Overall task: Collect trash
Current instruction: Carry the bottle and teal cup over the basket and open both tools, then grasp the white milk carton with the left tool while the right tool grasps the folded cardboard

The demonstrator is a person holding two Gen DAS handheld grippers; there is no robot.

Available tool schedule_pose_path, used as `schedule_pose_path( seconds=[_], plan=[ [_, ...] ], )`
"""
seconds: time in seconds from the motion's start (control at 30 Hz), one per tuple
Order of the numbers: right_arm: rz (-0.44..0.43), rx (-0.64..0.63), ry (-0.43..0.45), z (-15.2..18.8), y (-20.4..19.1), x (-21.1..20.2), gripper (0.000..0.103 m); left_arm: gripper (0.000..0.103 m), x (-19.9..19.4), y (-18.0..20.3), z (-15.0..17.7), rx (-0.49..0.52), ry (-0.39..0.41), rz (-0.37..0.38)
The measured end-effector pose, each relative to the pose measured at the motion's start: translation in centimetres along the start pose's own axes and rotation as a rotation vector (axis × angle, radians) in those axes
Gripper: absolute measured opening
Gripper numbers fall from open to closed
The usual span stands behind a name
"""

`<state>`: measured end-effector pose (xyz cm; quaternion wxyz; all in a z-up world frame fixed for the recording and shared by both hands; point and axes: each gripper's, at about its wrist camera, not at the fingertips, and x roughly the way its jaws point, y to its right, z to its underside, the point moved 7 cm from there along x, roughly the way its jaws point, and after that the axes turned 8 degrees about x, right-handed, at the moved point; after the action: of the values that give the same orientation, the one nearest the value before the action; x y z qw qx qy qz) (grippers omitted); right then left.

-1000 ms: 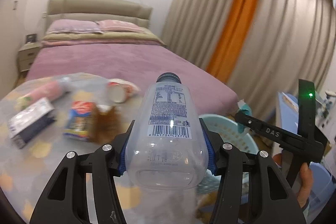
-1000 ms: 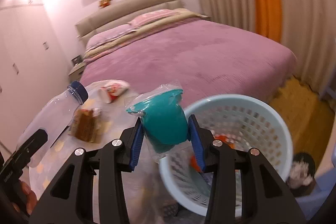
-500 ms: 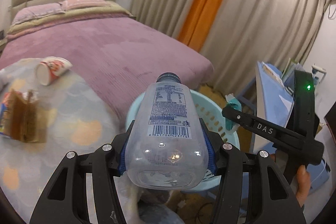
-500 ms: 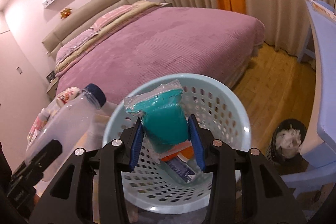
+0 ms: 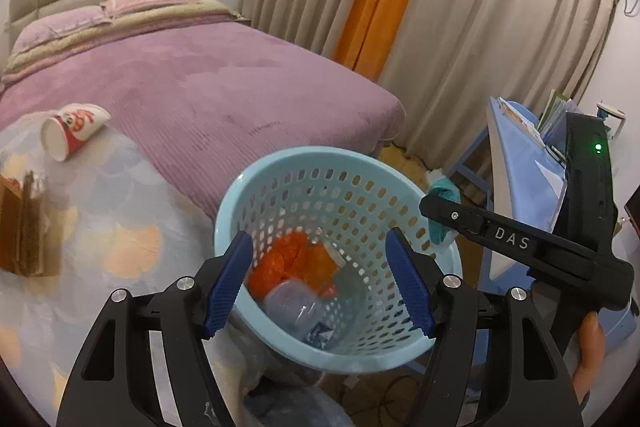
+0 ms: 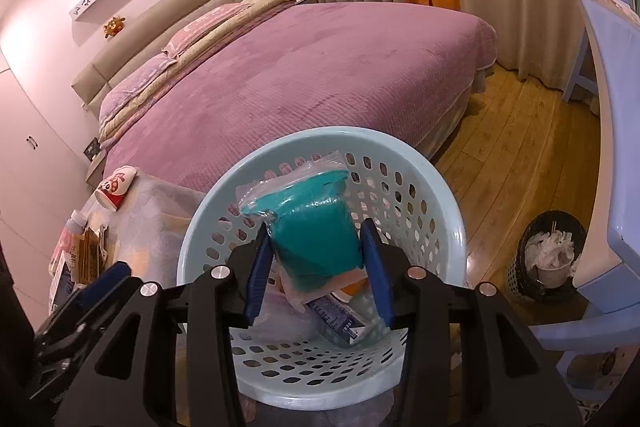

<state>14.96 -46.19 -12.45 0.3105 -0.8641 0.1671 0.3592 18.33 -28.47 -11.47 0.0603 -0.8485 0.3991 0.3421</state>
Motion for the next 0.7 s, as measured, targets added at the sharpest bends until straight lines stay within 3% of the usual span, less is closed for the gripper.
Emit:
schedule_pose_path(
  seconds=[0.07,0.4,0.7],
  plan=[
    [-0.012,0.004,0.005,0.1,-0.3,-0.2,0.053,0.067,-0.6,-0.1,-0.1,-0.002,0.009,-0.009],
    [-0.040,-0.039,0.025,0.5,-2.4,-1.5,0.053,0.067,-3.8,-1.9,0.2,-0.040,0.059,-0.027],
    [-0.073,-0.113,0.036,1.5,-6.1,-2.3,0.053,0.067,-8.2,-6.4,1.5,-0.121,0.116,-0.085]
  ],
)
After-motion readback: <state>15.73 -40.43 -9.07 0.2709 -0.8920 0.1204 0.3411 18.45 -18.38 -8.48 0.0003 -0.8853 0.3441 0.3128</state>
